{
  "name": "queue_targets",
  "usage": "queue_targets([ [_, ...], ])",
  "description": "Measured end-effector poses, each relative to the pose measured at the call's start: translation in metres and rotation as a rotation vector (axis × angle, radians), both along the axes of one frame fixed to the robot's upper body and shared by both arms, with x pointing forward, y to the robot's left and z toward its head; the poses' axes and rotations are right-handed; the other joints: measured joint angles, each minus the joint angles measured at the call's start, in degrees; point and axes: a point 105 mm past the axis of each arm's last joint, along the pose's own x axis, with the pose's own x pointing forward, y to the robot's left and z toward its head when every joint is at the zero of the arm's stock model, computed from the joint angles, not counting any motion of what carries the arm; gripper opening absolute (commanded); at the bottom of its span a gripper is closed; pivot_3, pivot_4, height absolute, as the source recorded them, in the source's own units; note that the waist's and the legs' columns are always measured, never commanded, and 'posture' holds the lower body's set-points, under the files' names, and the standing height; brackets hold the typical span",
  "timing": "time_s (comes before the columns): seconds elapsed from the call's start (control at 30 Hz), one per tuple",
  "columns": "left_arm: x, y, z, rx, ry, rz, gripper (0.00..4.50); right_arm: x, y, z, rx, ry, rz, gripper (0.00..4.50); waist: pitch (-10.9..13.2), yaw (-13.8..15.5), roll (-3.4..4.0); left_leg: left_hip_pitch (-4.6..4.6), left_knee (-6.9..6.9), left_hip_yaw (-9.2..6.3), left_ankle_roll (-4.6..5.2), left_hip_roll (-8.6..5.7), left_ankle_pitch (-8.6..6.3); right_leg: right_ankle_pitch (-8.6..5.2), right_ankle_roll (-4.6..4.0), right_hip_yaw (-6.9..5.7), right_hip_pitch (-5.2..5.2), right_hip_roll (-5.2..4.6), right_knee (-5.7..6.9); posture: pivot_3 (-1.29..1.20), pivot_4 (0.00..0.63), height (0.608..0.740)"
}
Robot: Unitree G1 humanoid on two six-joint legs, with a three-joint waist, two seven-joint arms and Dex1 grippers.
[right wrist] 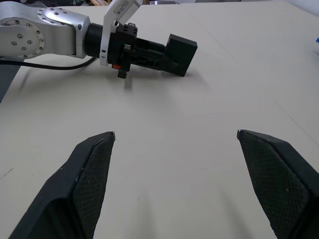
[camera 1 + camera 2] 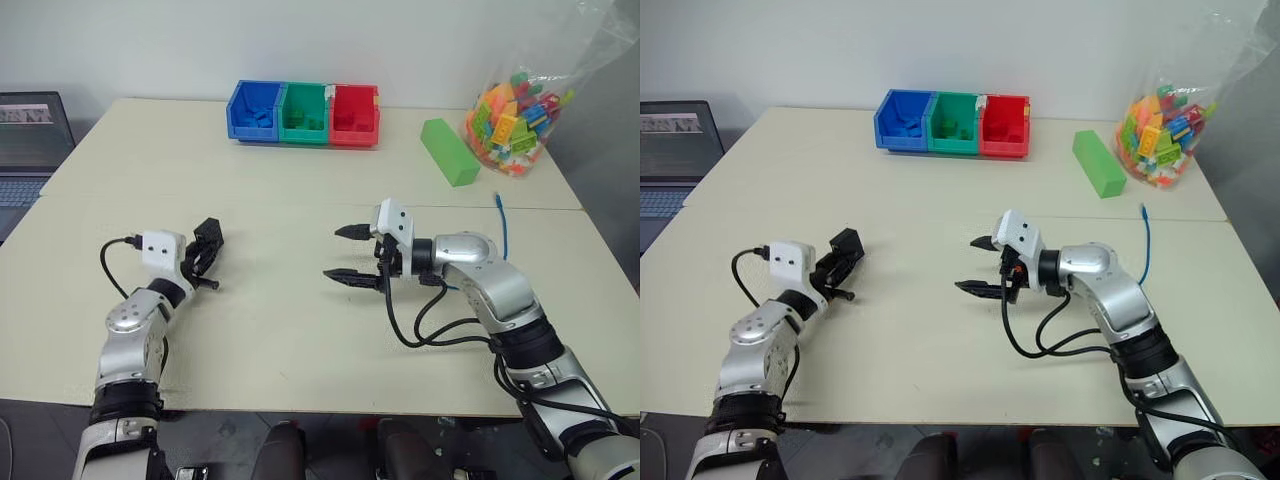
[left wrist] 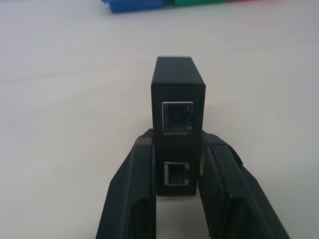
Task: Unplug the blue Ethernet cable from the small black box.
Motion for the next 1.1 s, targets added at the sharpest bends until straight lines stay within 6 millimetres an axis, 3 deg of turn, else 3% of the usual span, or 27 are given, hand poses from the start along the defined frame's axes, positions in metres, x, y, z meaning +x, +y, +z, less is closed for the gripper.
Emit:
queue_targets([
  [0.37, -0.011, 0.005, -0.008, -0.011, 0.018, 0.017, 4.05, 0.001, -0.001, -0.001, -0.012, -0.008, -0.012, 4.17, 0.0, -0.1, 0.00, 0.06, 0.01, 0.00, 0.00, 0.01, 0.00, 0.00, 0.00, 0.01, 0.00, 0.00, 0.12, 0.00, 0.150, 0.740],
  [0.63, -0.045, 0.006, 0.007, 0.083, 0.042, 0.014, 4.05, -0.001, -0.009, -0.003, -0.042, 0.006, -0.015, 4.17, 0.0, -0.1, -0.01, 0.08, 0.00, -0.10, 0.00, 0.07, 0.00, 0.00, 0.00, 0.07, 0.02, -0.04, 0.16, 0.00, 0.150, 0.740],
  [0.73, -0.068, 0.008, 0.022, 0.129, 0.124, -0.088, 4.05, -0.006, -0.024, -0.009, -0.065, 0.035, -0.017, 4.17, 0.0, -0.2, -0.04, 0.09, -0.01, -0.08, 0.00, 0.08, 0.00, -0.01, -0.01, 0.06, 0.01, -0.03, 0.16, 0.00, 0.150, 0.740],
  [0.8, -0.086, 0.010, 0.048, 0.178, 0.155, -0.182, 4.05, -0.005, -0.044, -0.005, -0.071, 0.052, -0.032, 4.17, 0.0, -0.1, 0.00, 0.12, -0.02, -0.07, 0.00, 0.04, 0.00, -0.02, -0.01, 0.04, 0.04, -0.03, 0.14, 0.00, 0.150, 0.740],
  [0.9, -0.095, 0.013, 0.071, 0.246, 0.165, -0.237, 4.05, -0.007, -0.058, 0.006, -0.050, 0.051, -0.019, 4.17, 0.0, -0.1, 0.05, 0.39, -0.09, 0.03, 0.01, 0.01, 0.00, -0.03, 0.01, 0.06, 0.22, 0.00, 0.14, 0.00, 0.150, 0.740],
  [1.1, -0.102, 0.021, 0.083, 0.224, 0.192, -0.287, 4.05, -0.011, -0.077, 0.020, -0.075, 0.074, 0.030, 4.17, 0.1, -0.2, 0.08, 0.56, -0.15, 0.17, 0.02, 0.08, -0.01, -0.06, 0.03, 0.16, 0.28, 0.08, 0.12, 0.00, 0.150, 0.740],
])
